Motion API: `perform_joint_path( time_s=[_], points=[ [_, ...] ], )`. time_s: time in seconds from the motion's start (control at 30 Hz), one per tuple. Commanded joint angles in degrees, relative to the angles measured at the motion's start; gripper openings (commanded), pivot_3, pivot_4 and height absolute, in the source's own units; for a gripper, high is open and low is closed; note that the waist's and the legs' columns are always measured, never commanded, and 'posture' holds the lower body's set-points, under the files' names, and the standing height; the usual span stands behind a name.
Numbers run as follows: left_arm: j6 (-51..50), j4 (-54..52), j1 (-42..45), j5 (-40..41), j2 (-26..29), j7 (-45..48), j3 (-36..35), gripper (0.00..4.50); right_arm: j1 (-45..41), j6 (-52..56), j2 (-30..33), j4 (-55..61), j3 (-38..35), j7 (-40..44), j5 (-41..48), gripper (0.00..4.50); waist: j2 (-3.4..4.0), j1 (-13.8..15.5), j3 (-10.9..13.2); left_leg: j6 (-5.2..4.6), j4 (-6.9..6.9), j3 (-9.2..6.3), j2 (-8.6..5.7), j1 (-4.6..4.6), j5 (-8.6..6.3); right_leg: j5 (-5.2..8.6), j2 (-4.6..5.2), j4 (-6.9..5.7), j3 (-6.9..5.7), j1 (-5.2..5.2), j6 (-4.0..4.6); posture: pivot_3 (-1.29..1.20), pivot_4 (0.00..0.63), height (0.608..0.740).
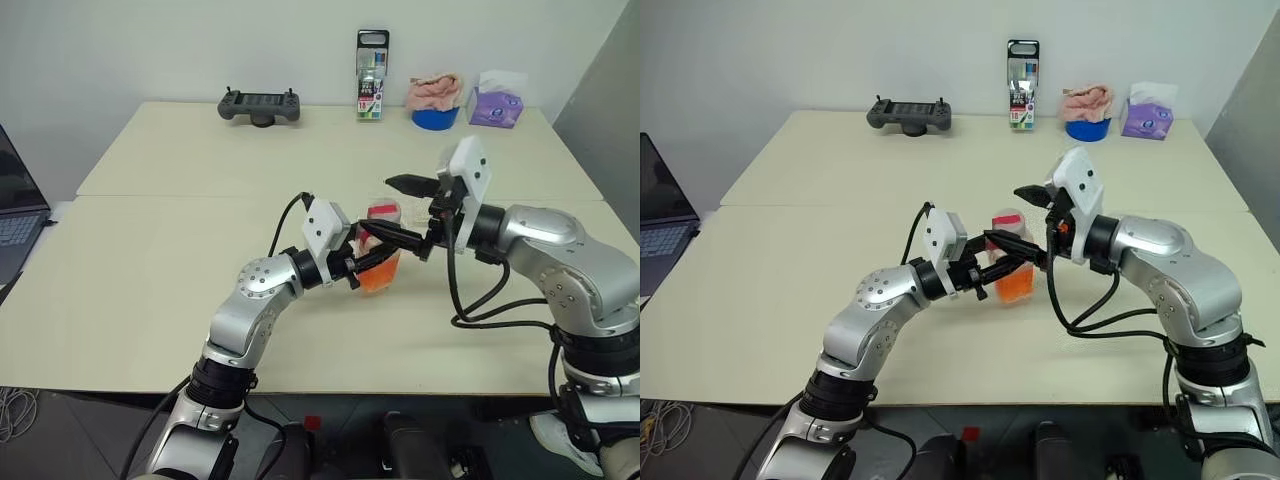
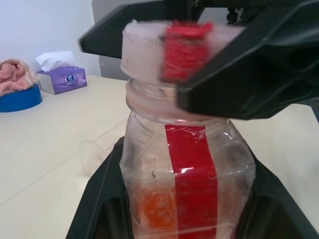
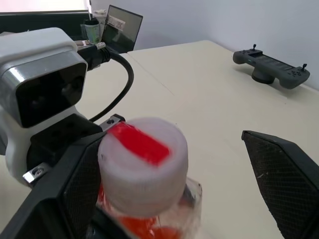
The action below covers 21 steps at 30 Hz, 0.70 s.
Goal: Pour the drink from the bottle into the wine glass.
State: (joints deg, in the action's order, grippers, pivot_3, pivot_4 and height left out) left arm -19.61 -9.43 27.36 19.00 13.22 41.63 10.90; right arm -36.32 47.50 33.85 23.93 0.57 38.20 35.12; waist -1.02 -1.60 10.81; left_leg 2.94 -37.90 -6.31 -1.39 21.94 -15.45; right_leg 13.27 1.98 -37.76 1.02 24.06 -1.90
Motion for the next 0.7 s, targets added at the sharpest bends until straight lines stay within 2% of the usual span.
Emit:
perform_joint_path(
  time_s=[0.03,0.27,0.6,0.7],
  points=[
    [1.5,-1.9,1.0,0.2,-0.2,-0.1,-0.6,1.81,0.8,1.3,0.5,4.1,-3.5,0.0,3.5,4.5,0.0,0.0,0.0,0.0,0.0,0.01,0.0,-0.01,0.0,0.0,0.0,0.0,0.0,0.0,0.0,0.0,0.15,0.74],
    [1.6,-1.8,1.1,0.2,-0.3,-0.1,-0.5,1.81,2.3,3.0,0.8,7.6,-3.9,0.8,8.1,4.5,0.0,0.0,0.0,0.0,0.0,0.0,0.01,-0.01,0.0,0.01,-0.02,-0.01,0.0,0.0,-0.02,0.0,0.15,0.74],
    [1.6,-1.8,1.1,0.1,-0.2,-0.2,-0.6,1.81,1.2,3.2,-0.1,6.1,-3.0,-2.0,7.5,4.5,0.0,0.0,0.0,0.0,0.0,0.0,0.01,-0.01,0.0,0.02,-0.02,-0.01,0.0,0.0,-0.03,0.0,0.15,0.74],
    [1.6,-1.8,1.0,0.0,-0.2,-0.3,-0.6,1.81,0.6,3.0,-0.6,5.2,-2.8,-3.1,6.7,3.88,0.0,0.0,0.0,0.0,0.0,0.0,0.01,-0.01,0.0,0.02,-0.02,-0.01,0.0,0.0,-0.03,0.0,0.15,0.74]
  ],
)
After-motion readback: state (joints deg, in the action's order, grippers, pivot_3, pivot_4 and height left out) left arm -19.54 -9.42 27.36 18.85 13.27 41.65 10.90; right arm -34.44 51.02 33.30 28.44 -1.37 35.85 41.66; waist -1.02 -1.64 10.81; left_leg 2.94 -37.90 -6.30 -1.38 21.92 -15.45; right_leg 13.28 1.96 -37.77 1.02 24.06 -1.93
